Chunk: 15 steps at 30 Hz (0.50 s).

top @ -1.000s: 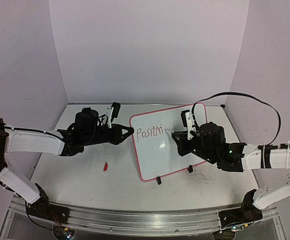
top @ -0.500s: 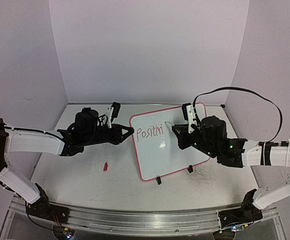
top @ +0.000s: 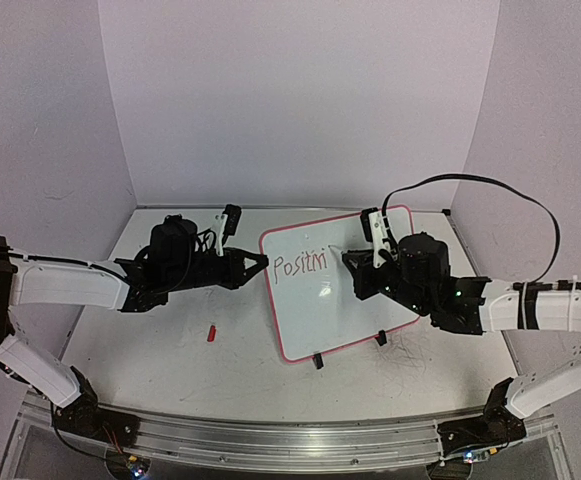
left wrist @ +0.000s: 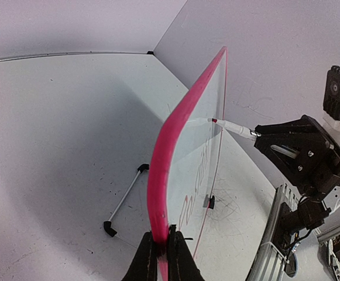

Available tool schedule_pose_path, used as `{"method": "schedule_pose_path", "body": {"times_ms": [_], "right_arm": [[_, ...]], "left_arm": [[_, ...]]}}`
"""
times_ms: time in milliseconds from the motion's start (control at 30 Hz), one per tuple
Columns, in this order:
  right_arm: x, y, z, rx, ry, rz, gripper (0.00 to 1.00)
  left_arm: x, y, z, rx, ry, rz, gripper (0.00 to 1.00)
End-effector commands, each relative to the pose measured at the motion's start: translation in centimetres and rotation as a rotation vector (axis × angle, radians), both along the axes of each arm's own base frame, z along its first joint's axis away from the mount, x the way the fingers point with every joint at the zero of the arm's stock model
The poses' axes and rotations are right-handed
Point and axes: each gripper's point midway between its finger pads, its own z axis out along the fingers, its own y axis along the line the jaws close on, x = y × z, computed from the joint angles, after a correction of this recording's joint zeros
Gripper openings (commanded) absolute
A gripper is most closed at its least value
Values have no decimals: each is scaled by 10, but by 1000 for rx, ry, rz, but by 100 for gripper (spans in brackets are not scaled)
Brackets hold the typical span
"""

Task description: Write a sentence on the whiteboard

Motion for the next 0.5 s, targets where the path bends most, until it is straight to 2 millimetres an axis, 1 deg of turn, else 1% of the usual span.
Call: {"method": "schedule_pose_path", "body": {"times_ms": [0,233,467], "right_arm": [[6,2,16,16,-34,-21,0],[-2,-2,-1,-10,8,-3,0],[-6,-5,-6,-5,26,0,0]], "left_arm": [[6,4,25,-19,-76,23,0],[6,4,25,-19,-77,23,0],[6,3,27,-20,-79,22,0]]}}
